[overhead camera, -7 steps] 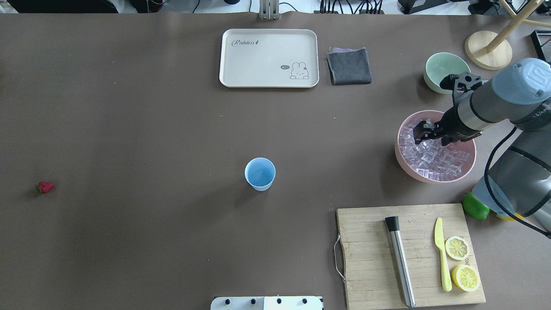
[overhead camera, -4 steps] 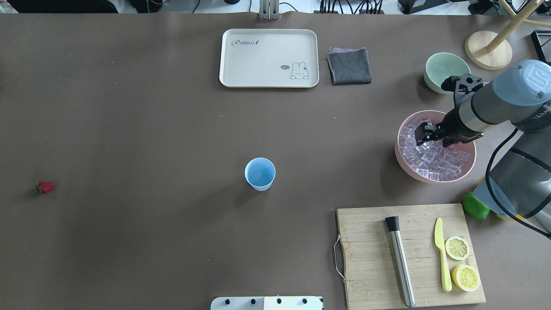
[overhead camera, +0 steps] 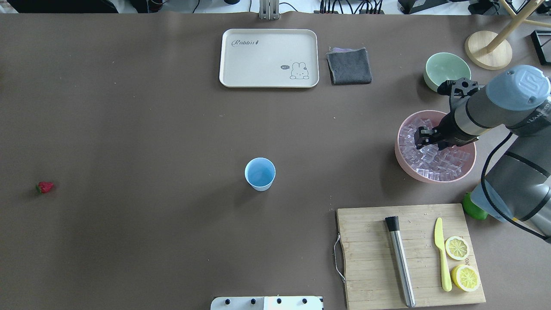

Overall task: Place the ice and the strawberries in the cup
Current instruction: 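Lower the right gripper into the bowl and grasp an ice cube, then carry the ice cube with the right gripper over the blue cup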

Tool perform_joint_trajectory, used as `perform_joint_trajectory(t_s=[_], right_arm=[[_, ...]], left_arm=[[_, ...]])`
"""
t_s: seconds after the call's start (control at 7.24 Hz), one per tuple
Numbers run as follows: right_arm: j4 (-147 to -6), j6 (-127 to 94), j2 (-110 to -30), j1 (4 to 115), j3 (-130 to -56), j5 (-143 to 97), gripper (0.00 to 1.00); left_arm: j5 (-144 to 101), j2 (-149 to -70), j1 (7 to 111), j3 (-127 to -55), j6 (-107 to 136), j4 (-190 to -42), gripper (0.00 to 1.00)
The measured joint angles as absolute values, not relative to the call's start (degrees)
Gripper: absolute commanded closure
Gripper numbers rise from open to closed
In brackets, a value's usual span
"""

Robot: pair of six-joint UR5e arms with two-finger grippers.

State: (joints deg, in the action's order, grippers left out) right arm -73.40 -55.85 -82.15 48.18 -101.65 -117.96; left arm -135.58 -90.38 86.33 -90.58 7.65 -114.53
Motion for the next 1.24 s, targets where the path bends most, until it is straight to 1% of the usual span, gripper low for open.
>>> perform_joint_trajectory(t_s=[0.41,0.83,1.24], right_arm=[[-73.59,-55.62,-82.25,48.5,-102.58,-118.55,1.0],[-73.91,-55.63,-82.56,52.3,-105.47,-122.86,1.0],[-75.98,-57.26,-79.5,52.57,-108.37,-123.51,1.0]], left_arm=[[-135.61,-90.43,86.39,-90.72,7.75,-114.58,0.02],[-135.62,-90.49,86.47,-90.89,7.73,-114.61,0.02],[-135.56,-90.56,86.47,-90.9,7.88,-114.65,0.02]])
